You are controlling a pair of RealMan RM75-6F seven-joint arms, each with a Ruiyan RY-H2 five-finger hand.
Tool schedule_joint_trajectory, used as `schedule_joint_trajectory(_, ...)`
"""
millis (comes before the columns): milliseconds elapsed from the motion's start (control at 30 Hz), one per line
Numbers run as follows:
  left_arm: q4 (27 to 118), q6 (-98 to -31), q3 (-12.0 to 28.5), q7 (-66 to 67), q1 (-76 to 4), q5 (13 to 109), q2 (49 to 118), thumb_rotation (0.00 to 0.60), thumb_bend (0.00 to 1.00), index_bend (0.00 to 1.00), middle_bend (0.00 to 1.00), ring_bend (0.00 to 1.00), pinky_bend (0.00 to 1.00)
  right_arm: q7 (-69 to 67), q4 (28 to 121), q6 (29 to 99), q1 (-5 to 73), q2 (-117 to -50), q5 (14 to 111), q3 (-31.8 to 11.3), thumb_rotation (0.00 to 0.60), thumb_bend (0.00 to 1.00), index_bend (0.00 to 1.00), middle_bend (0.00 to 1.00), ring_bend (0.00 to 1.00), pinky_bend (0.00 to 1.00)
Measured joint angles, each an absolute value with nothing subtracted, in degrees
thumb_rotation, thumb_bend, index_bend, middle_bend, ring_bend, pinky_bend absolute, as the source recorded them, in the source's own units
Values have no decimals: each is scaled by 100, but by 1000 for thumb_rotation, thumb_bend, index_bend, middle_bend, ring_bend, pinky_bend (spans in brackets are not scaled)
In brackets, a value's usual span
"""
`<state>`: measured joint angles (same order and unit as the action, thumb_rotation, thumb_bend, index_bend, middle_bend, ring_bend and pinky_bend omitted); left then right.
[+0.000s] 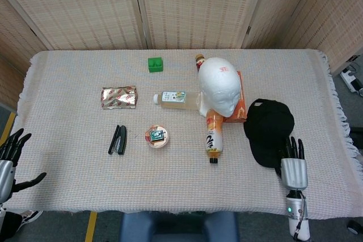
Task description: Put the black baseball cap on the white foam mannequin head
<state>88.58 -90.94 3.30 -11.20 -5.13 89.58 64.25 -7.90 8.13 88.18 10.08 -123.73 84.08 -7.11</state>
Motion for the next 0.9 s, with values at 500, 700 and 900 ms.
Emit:
schedule_joint_trajectory(500, 8832, -9283, 391, -1163, -431, 8948, 6437, 600, 142, 128, 25, 0, 177, -1183, 861, 8933, 1243, -12384, 8116, -1004, 600, 395, 638, 208, 0, 18)
schedule_joint_trajectory(700, 8836, -9317, 404, -1146, -415, 8952, 6443, 600, 143, 123, 26, 0, 177, -1251, 903, 9023, 1290, -12315, 8056, -1068, 600, 399, 712, 246, 0, 14)
schedule_joint_trajectory(900, 8828, -9356, 416, -1139, -394, 8957, 6440, 600, 142, 122, 25, 0, 177, -1464, 1054, 9460, 1431, -12196, 7878, -1318, 600, 398, 792, 281, 0, 14)
